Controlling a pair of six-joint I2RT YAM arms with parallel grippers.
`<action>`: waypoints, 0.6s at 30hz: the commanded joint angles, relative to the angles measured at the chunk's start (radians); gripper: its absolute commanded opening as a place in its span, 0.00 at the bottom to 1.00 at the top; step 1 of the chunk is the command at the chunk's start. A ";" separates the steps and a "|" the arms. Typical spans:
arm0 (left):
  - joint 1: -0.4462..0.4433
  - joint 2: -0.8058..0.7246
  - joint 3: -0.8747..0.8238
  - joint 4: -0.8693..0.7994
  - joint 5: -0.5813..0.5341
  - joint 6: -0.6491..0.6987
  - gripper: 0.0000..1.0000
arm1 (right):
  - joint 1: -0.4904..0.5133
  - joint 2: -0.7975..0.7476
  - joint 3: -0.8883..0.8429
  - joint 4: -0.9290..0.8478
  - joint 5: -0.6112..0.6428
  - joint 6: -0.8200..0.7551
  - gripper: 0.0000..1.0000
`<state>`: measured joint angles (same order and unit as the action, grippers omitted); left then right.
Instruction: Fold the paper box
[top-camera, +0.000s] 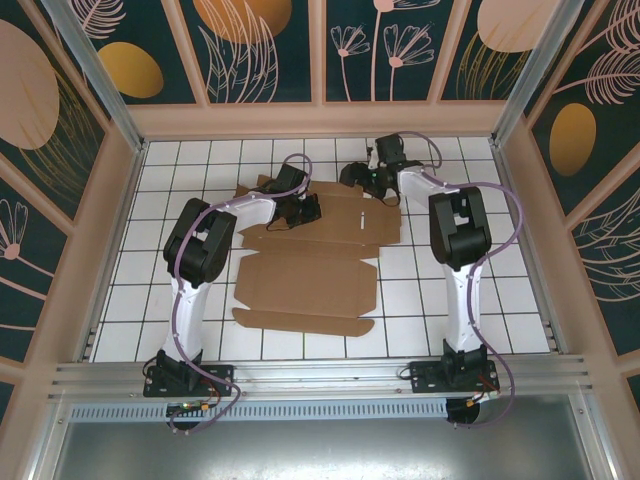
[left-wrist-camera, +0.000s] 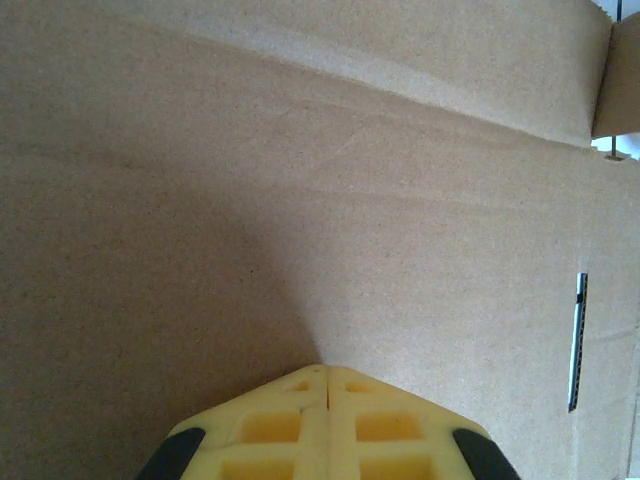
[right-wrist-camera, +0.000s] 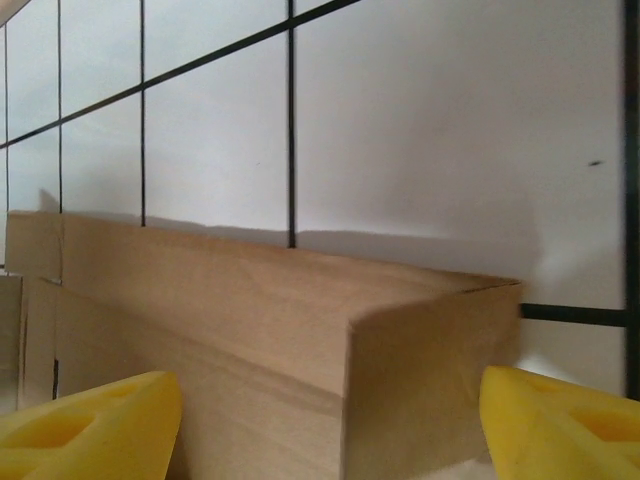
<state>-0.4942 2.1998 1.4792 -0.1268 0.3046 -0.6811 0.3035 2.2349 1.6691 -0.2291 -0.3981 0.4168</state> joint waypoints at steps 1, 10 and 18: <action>0.003 0.009 -0.020 -0.073 -0.015 0.017 0.00 | 0.024 0.016 0.065 -0.005 -0.015 -0.025 0.78; 0.003 -0.002 -0.029 -0.065 -0.003 0.011 0.00 | 0.031 0.116 0.137 -0.081 0.017 -0.048 0.78; 0.005 -0.021 -0.061 -0.020 0.017 -0.041 0.00 | 0.025 -0.044 0.071 -0.066 0.051 -0.063 0.78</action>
<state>-0.4942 2.1925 1.4567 -0.0998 0.3141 -0.6937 0.3340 2.3032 1.7668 -0.2600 -0.3874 0.3729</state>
